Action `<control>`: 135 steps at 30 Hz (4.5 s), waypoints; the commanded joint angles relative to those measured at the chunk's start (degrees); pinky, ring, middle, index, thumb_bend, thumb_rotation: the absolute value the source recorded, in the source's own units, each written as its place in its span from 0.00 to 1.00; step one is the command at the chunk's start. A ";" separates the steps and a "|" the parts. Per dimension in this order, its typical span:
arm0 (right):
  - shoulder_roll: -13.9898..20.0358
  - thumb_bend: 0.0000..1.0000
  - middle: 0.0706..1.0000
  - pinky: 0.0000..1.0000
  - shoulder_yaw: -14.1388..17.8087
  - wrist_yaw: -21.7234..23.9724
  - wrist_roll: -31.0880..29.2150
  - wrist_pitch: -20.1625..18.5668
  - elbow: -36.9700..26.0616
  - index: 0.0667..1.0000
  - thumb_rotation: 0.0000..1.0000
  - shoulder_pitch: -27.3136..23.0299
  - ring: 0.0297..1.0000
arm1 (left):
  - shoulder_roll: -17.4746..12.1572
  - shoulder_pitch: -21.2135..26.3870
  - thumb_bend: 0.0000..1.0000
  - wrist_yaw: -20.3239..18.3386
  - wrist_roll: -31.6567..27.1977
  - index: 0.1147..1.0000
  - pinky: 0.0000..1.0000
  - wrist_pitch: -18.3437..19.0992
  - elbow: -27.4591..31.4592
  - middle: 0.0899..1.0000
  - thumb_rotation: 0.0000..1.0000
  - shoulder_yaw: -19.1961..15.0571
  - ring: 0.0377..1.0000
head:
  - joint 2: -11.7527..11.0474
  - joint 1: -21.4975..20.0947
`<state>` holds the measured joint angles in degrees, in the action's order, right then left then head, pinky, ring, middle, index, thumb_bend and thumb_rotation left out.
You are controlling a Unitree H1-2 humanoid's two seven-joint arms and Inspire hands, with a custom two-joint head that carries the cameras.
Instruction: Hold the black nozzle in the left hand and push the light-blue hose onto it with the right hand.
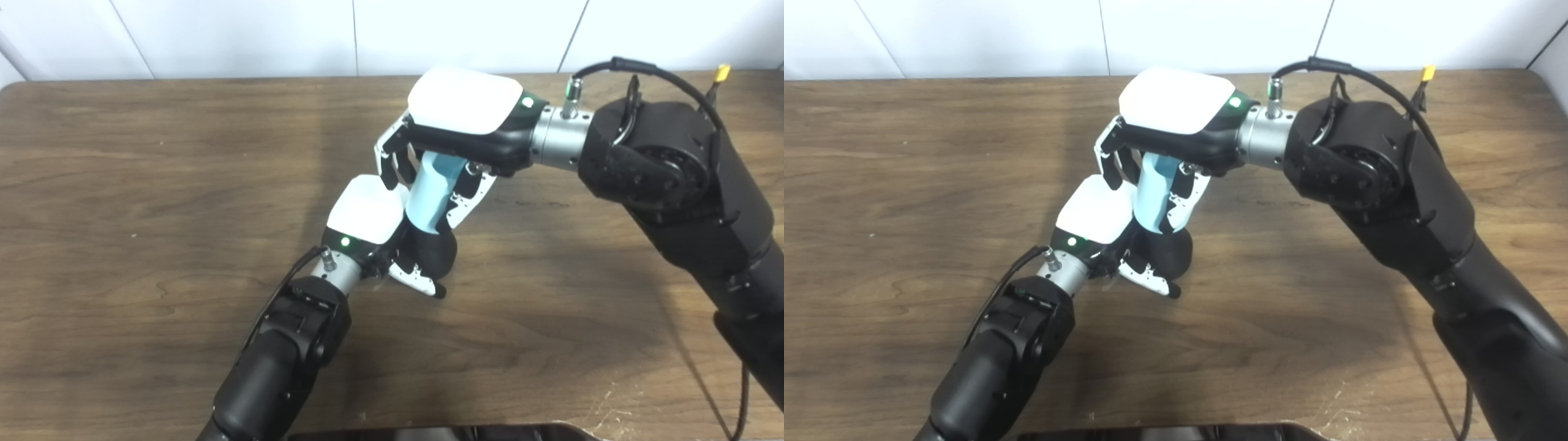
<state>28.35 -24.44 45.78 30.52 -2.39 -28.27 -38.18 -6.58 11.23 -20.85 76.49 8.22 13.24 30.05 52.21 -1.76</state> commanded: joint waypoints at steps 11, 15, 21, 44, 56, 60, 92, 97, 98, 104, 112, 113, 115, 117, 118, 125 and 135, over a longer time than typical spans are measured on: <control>-0.85 0.84 0.67 0.57 2.14 1.29 -3.41 -2.23 0.02 0.71 0.39 -2.34 0.64 | 0.65 0.67 0.52 0.51 1.36 0.38 0.62 -0.15 0.69 0.49 0.00 -0.02 0.58 | 0.03 0.02; -0.61 0.83 0.65 0.55 3.75 1.86 -4.90 -3.53 -1.02 0.71 0.41 -2.87 0.62 | 0.65 0.65 0.52 0.00 1.08 0.39 0.63 -0.20 0.97 0.48 0.00 -0.05 0.57 | 0.02 0.03; -0.58 0.81 0.65 0.50 5.43 2.20 -6.82 -4.61 -1.28 0.70 0.37 -2.63 0.57 | 0.79 0.55 0.52 0.38 0.90 0.39 0.64 -0.27 0.95 0.48 0.00 -0.13 0.57 | 0.10 0.21; -0.41 0.71 0.72 0.59 10.85 -2.13 -6.49 -4.69 -3.12 0.75 0.54 -2.21 0.69 | 0.70 0.66 0.52 -0.60 0.58 0.37 0.64 -0.38 0.88 0.49 0.00 -0.21 0.58 | -0.17 0.51; 2.75 0.69 0.98 0.97 11.56 -4.53 1.84 1.86 -5.24 0.95 0.84 2.37 0.99 | 0.65 0.43 0.52 0.46 -0.20 0.38 0.65 -0.53 0.51 0.48 0.00 -0.41 0.58 | -0.48 0.44; 2.61 0.69 1.00 1.00 11.93 -5.23 4.70 3.80 -5.95 0.97 0.91 4.94 1.00 | 0.74 0.49 0.52 0.27 -0.35 0.38 0.66 -0.44 0.48 0.48 0.00 -0.46 0.58 | -0.68 0.58; 1.17 0.67 1.00 1.00 18.89 -7.52 4.92 7.74 -16.45 1.00 1.00 17.59 1.00 | 0.34 0.52 0.52 1.40 -0.35 0.38 0.63 -0.84 -0.55 0.48 0.00 -0.28 0.57 | -1.16 0.77; 1.18 0.67 1.00 1.00 19.19 -6.21 3.42 5.45 -18.15 1.00 1.00 19.27 1.00 | 0.30 0.52 0.52 1.29 -0.26 0.38 0.63 -0.84 -0.52 0.49 0.00 -0.27 0.58 | -1.15 0.66; 1.15 0.67 1.00 1.00 19.20 -6.00 2.98 4.88 -18.37 1.00 1.00 19.66 1.00 | 0.27 0.50 0.52 1.31 -0.35 0.38 0.63 -0.90 -0.50 0.49 0.00 -0.29 0.57 | -1.15 0.66; 1.29 0.68 1.00 1.00 18.50 -5.02 2.49 4.03 -18.42 1.00 1.00 20.63 1.00 | 0.21 0.45 0.52 1.04 -0.70 0.38 0.64 -0.91 -0.21 0.48 0.00 -0.35 0.57 | -1.03 0.75; 0.55 0.66 1.00 1.00 15.93 -4.18 3.07 4.93 -16.54 1.00 1.00 20.72 1.00 | 0.27 0.57 0.52 0.97 -0.20 0.38 0.62 -0.84 -0.13 0.48 0.00 -0.21 0.57 | -0.89 0.69; 0.37 0.66 1.00 1.00 15.69 -4.11 3.24 4.81 -16.37 1.00 1.00 20.75 1.00 | 0.25 0.60 0.52 0.91 -0.02 0.38 0.62 -0.84 -0.12 0.48 0.00 -0.16 0.57 | -0.89 0.69; -0.29 0.65 1.00 1.00 14.92 -3.90 3.75 4.60 -15.69 1.00 1.00 20.59 1.00 | 0.27 0.57 0.52 1.04 0.15 0.38 0.61 -0.84 -0.24 0.49 0.00 -0.14 0.57 | -0.88 0.69; -0.80 0.65 1.00 1.00 14.36 -4.02 4.28 4.81 -15.10 1.00 1.00 20.46 1.00 | 0.32 0.56 0.52 0.89 0.20 0.38 0.61 -0.76 -0.28 0.49 0.00 -0.17 0.57 | -0.88 0.69; -0.98 0.65 1.00 1.00 14.16 -4.12 4.51 4.97 -14.89 1.00 1.00 20.41 1.00 | 0.34 0.59 0.52 0.70 0.23 0.38 0.61 -0.71 -0.26 0.49 0.00 -0.17 0.58 | -0.88 0.69; -2.42 0.65 1.00 1.00 12.71 -4.98 6.26 6.72 -12.65 1.00 1.00 20.28 1.00 | 0.58 0.63 0.52 1.11 0.62 0.38 0.60 -0.65 -0.35 0.49 0.00 -0.04 0.57 | -0.81 0.76; -1.16 0.66 1.00 1.00 11.56 -2.62 7.14 5.40 -11.95 1.00 1.00 20.98 1.00 | 0.84 0.67 0.52 0.28 0.27 0.38 0.63 -0.33 -0.02 0.49 0.00 -0.27 0.58 | -0.67 0.80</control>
<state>26.17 -12.95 42.68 37.94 2.88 -39.59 -16.58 -6.24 11.16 -20.32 76.66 8.07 12.70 29.74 51.50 -0.88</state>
